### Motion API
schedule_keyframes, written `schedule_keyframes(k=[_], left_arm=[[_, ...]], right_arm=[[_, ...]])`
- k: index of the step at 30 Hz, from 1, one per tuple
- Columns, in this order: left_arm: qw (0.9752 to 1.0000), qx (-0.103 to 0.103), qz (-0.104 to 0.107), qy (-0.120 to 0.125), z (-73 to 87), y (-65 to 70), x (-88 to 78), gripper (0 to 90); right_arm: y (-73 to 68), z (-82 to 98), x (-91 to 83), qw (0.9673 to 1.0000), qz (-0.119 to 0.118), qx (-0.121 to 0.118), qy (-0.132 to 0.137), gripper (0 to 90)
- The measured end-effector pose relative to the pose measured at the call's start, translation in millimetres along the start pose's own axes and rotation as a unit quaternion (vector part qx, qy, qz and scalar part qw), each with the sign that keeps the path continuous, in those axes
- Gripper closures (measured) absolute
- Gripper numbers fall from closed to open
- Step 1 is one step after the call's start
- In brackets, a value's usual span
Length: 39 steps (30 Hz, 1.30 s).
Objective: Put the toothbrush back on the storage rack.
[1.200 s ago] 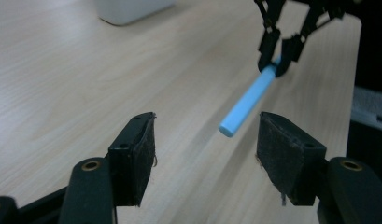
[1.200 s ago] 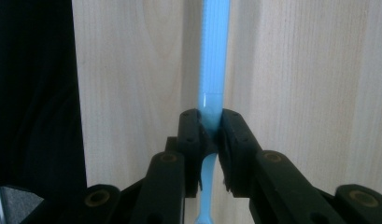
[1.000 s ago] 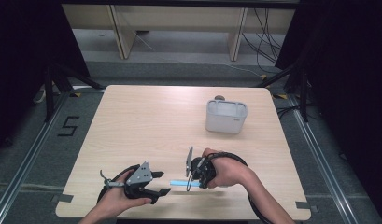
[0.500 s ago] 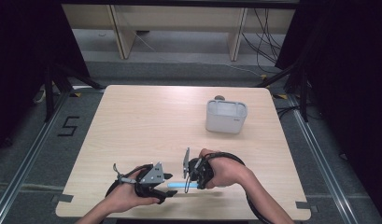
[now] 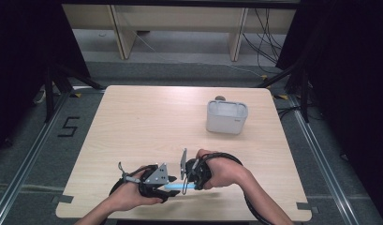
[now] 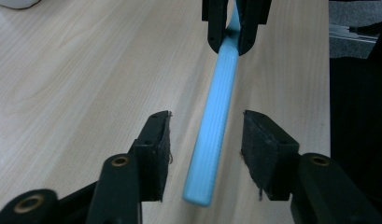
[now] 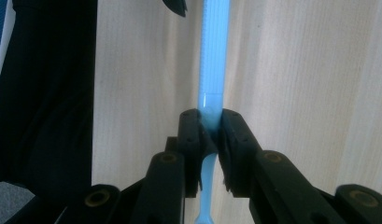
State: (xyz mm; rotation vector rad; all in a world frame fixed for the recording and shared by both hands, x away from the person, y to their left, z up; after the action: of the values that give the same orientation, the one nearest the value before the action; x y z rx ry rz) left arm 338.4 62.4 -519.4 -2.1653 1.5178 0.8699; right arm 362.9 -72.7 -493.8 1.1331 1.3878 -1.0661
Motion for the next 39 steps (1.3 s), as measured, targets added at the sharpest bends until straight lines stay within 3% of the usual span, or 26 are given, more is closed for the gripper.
schedule_keyframes(k=[3,5,6,8,10,11,15,16,20,21,23,27,32,33,36,39], left_arm=[[1.0,0.006,0.002,-0.007,0.5,0.5,1.0,56.1],[0.9999,0.008,0.008,-0.008,0.7,2.4,2.3,58.0],[0.9998,0.013,0.009,-0.013,1.0,2.4,2.2,58.8],[0.9995,0.024,0.011,-0.018,1.4,3.2,3.0,60.9],[0.9991,0.033,0.01,-0.022,1.9,2.8,3.6,63.6],[0.9991,0.034,0.011,-0.021,1.8,2.6,3.9,65.6],[0.9987,0.042,0.009,-0.026,2.6,0.0,3.9,71.4],[0.9987,0.042,0.01,-0.028,3.0,-0.1,4.2,71.9],[0.9983,0.045,0.013,-0.034,4.9,-1.2,5.8,72.3],[0.9983,0.045,0.014,-0.034,4.9,-1.6,5.9,72.2],[0.9986,0.042,0.016,-0.03,4.6,-2.6,5.8,72.0],[0.9985,0.043,0.015,-0.032,4.8,-4.4,5.6,71.9],[0.998,0.05,0.019,-0.035,4.2,-3.6,5.2,73.9],[0.9977,0.054,0.019,-0.036,4.4,-3.7,5.2,74.5],[0.9968,0.069,0.019,-0.036,5.2,-4.6,5.2,76.3],[0.9969,0.068,0.023,-0.033,5.4,-3.3,4.7,77.6]], right_arm=[[-1.0,-1.0,-0.1,1.0,0.0,0.005,-0.007,79.4],[1.8,-1.6,2.5,0.9999,0.003,-0.011,0.007,79.4],[1.0,-2.0,0.0,1.0,-0.003,-0.008,-0.002,79.4],[2.8,-2.2,-0.4,0.9998,0.008,-0.018,-0.005,79.4],[-0.6,-3.0,-0.5,1.0,0.002,0.001,-0.006,79.4],[0.1,-3.1,0.2,1.0,-0.001,-0.008,-0.004,79.3],[-0.9,-3.4,0.5,1.0,0.0,-0.005,-0.007,79.3],[0.7,-3.2,1.2,0.9999,0.002,-0.015,-0.005,79.3],[1.4,-5.1,0.7,0.9998,0.006,-0.017,-0.006,79.3],[3.3,-5.6,1.4,0.9995,0.007,-0.031,-0.002,79.3],[1.3,-5.8,0.0,0.9998,0.007,-0.018,-0.006,79.4],[1.1,-7.1,-0.7,0.9998,0.011,-0.016,-0.005,79.5],[3.0,-8.8,-1.1,0.9994,0.009,-0.033,-0.002,79.5],[1.6,-8.5,-0.9,0.9997,0.008,-0.024,-0.002,79.5],[2.3,-9.2,-1.2,0.9996,0.015,-0.025,-0.003,79.3],[3.9,-9.3,-1.5,0.9993,0.019,-0.033,-0.002,78.9]])
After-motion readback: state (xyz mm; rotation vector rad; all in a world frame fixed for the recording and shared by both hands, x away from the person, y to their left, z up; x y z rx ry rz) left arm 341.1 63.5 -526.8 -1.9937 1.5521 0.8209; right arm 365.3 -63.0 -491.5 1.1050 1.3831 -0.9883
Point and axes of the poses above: each handheld gripper's, and its own axes: x roughly forward along the jaws, z roughly out of its underside, y roughly to its right, the point moved 6 cm from there along x, roughly forward along the jaws, and after that the axes turned 7 degrees about -x, right-handed, at the moved point
